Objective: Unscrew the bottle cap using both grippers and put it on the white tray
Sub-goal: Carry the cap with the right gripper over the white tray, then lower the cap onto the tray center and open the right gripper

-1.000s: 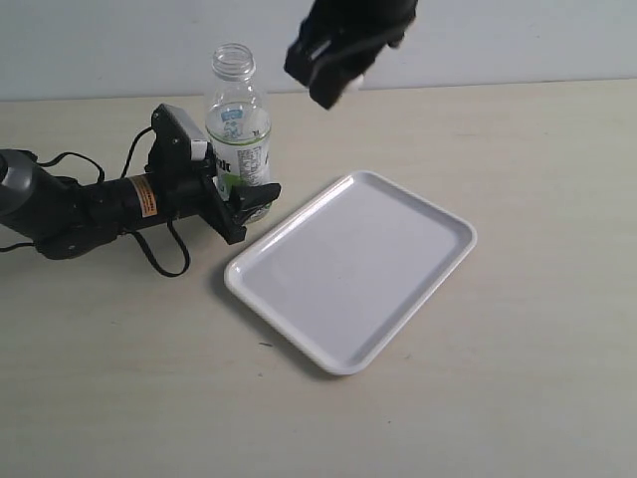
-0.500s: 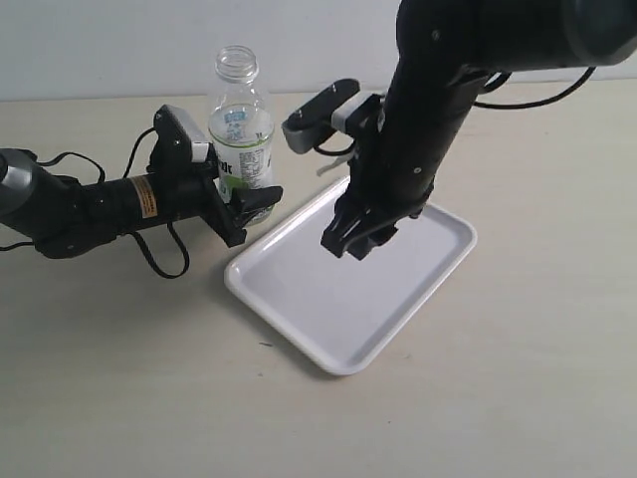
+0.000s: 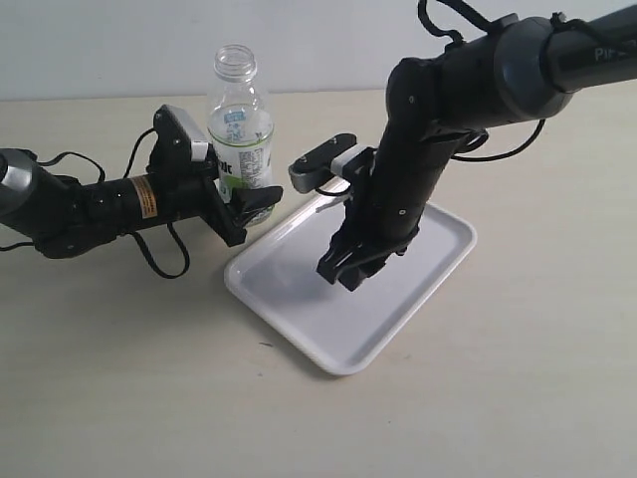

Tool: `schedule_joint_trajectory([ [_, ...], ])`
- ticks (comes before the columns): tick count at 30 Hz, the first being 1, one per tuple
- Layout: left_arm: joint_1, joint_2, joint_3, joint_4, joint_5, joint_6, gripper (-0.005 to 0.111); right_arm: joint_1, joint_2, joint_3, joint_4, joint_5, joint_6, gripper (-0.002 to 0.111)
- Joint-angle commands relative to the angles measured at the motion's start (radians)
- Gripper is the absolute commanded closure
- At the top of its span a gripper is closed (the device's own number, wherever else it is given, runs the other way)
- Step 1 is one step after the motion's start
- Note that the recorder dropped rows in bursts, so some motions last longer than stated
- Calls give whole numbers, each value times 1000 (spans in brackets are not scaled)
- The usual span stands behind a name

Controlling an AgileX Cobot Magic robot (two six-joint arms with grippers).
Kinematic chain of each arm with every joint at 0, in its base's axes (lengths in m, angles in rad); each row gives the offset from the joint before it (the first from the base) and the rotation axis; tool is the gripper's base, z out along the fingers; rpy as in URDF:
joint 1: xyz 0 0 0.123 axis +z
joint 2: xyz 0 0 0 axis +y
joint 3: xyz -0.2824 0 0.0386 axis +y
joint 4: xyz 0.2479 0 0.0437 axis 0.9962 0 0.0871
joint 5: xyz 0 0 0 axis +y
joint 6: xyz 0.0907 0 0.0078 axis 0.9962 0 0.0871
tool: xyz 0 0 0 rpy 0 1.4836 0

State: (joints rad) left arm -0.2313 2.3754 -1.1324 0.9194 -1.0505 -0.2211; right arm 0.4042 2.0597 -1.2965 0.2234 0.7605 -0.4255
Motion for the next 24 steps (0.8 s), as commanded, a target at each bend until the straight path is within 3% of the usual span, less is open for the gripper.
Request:
schedule_joint_trajectory([
  [1, 0, -1, 4, 31, 43, -3, 107, -21, 3, 3, 22, -31, -27, 108],
  [7, 0, -1, 4, 29, 43, -3, 107, -21, 5, 3, 66, -146, -43, 108],
  [16, 0, -1, 4, 27, 43, -3, 107, -21, 36, 3, 66, -158, -41, 107],
  [20, 0, -1, 4, 27, 43, -3, 107, -21, 36, 3, 66, -167, -41, 91],
  [24, 0, -1, 4, 27, 43, -3, 107, -21, 36, 3, 66, -168, -41, 67],
])
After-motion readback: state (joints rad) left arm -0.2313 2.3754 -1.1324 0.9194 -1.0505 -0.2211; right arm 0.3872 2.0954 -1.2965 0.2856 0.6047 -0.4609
